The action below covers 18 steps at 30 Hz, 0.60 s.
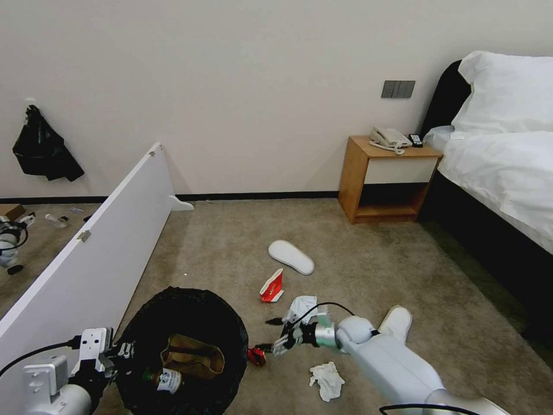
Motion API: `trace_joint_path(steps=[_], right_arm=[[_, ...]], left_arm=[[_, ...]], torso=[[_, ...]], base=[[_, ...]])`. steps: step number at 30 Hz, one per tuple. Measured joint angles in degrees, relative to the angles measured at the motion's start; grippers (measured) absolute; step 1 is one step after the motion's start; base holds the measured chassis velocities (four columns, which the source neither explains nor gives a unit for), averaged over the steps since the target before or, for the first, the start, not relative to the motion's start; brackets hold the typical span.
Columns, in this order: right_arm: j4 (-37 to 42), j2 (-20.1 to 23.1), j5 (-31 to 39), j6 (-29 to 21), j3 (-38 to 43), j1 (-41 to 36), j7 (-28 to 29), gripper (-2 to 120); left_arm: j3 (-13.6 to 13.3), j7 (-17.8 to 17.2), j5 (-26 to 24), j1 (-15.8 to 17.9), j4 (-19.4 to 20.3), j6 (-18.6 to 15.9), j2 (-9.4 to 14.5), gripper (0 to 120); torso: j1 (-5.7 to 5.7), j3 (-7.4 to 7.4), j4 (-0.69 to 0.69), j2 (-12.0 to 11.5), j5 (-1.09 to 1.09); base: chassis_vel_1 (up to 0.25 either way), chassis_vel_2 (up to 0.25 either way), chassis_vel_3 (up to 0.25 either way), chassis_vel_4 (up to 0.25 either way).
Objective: Pick up the trash bin, then pick up the garbage from the floor and place it into the trash bin.
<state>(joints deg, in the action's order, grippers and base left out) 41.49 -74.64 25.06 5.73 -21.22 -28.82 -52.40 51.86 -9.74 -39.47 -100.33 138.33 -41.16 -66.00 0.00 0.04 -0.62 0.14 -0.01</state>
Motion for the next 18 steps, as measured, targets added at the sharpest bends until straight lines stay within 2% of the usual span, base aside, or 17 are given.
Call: trace_joint_path(steps=[4, 14, 18], right_arm=[[-3.5, -0.8, -5.0, 1.3, -0.5, 0.3, -1.1, 100], [-8.9, -3.4, -9.5, 2.1, 0.8, 1.0, -1.4, 100], [-13.2, -5.9, -12.3, 2.5, 1.5, 2.0, -1.2, 100]], left_arm=[[-0.1, 0.0, 0.0, 0.3, 0.0, 0.0, 0.0, 3], [-0.4, -0.1, 0.0, 0.9, -0.2, 0.0, 0.0, 3], [-0.6, -0.1, 0.0, 0.9, -0.3, 0.0, 0.0, 3]], torso=[[0.0, 0.0, -0.01, 0.0, 0.0], [0.0, 0.0, 0.0, 0.0, 0.01], [0.0, 0.0, 0.01, 0.0, 0.01]], base=[[0.0, 0.0, 0.0, 0.0], [0.0, 0.0, 0.0, 0.0], [0.0, 0.0, 0.0, 0.0]])
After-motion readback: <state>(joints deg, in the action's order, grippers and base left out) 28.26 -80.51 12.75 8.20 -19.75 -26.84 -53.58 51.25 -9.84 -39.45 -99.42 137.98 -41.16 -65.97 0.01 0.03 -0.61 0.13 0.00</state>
